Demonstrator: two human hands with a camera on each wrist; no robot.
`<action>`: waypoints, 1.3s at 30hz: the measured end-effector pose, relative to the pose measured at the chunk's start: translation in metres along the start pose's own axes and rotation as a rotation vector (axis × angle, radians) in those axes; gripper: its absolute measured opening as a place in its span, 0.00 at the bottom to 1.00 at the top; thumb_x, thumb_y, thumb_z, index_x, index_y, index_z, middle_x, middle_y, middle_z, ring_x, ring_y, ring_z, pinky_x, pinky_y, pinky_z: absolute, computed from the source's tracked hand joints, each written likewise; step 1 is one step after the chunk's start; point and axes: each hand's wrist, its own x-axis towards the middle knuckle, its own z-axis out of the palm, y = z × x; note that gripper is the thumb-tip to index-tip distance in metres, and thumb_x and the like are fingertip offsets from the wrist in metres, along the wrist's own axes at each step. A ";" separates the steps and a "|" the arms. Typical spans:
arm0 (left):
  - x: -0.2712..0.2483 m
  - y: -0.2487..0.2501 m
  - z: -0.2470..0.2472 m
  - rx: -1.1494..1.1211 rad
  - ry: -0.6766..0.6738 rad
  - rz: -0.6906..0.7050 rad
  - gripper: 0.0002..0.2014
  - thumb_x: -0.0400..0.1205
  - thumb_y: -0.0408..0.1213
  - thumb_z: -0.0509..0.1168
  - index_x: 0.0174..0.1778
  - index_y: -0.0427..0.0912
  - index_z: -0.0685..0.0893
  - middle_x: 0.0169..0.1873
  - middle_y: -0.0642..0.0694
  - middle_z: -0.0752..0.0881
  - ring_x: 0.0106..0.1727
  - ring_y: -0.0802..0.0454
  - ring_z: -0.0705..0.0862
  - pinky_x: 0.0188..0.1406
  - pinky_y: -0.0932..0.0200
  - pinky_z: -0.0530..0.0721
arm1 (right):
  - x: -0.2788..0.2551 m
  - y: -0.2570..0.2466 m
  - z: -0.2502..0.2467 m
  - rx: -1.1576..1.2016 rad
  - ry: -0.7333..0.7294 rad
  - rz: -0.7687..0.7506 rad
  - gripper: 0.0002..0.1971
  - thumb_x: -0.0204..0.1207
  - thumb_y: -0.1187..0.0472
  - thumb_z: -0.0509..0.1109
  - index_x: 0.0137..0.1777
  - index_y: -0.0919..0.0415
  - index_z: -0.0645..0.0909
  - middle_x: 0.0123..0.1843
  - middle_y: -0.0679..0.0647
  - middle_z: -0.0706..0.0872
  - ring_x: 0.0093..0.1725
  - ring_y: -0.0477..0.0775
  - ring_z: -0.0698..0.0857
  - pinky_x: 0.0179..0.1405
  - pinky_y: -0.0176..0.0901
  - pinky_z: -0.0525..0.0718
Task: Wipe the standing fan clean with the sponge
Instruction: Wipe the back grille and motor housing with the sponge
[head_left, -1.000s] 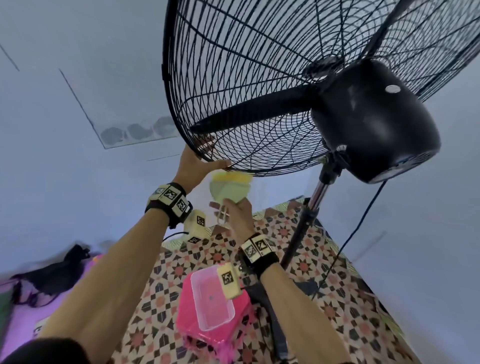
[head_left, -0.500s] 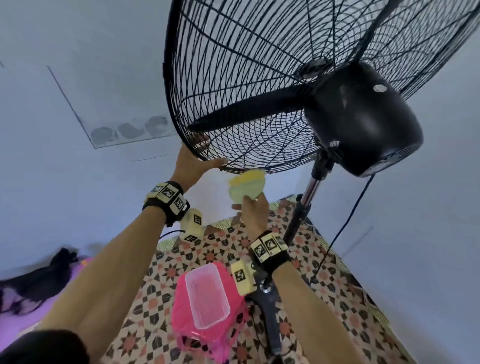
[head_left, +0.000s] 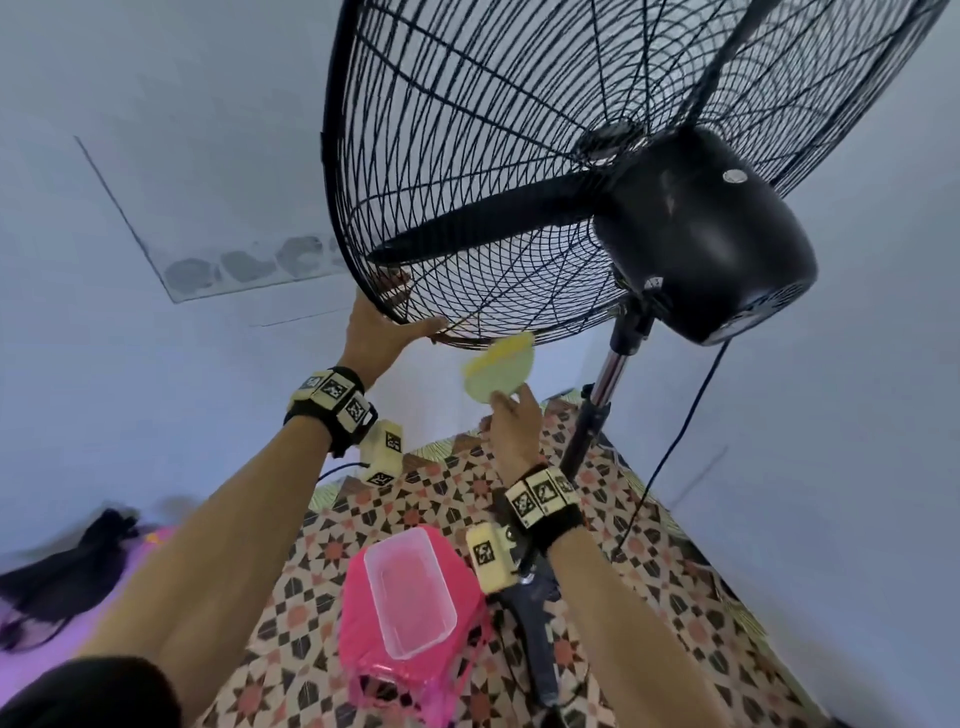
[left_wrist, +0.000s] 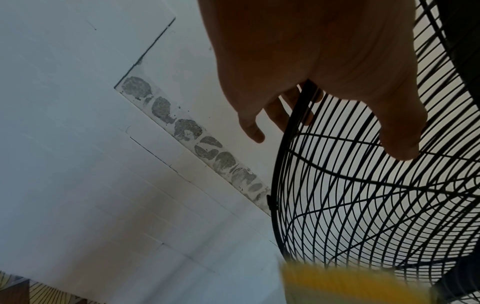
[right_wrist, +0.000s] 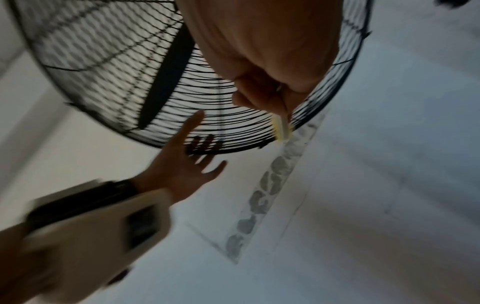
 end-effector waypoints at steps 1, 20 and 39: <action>-0.001 -0.001 0.000 -0.002 -0.003 -0.005 0.51 0.57 0.64 0.89 0.74 0.54 0.77 0.67 0.57 0.87 0.69 0.56 0.85 0.70 0.39 0.85 | 0.009 -0.002 -0.003 0.034 0.085 0.046 0.04 0.88 0.69 0.60 0.57 0.67 0.75 0.48 0.65 0.86 0.21 0.43 0.81 0.20 0.38 0.73; -0.009 0.010 0.005 -0.076 0.028 0.031 0.56 0.59 0.64 0.88 0.80 0.46 0.73 0.72 0.50 0.83 0.72 0.53 0.82 0.75 0.39 0.82 | -0.003 -0.041 -0.011 -0.178 -0.087 -0.190 0.12 0.89 0.63 0.63 0.69 0.60 0.80 0.35 0.55 0.84 0.19 0.43 0.77 0.20 0.35 0.75; -0.019 0.015 0.010 -0.133 0.022 0.018 0.54 0.62 0.59 0.88 0.80 0.44 0.71 0.72 0.51 0.83 0.72 0.57 0.82 0.75 0.43 0.82 | 0.024 -0.024 -0.048 -0.086 -0.083 -0.081 0.15 0.88 0.62 0.66 0.73 0.57 0.80 0.30 0.55 0.78 0.23 0.47 0.72 0.22 0.40 0.72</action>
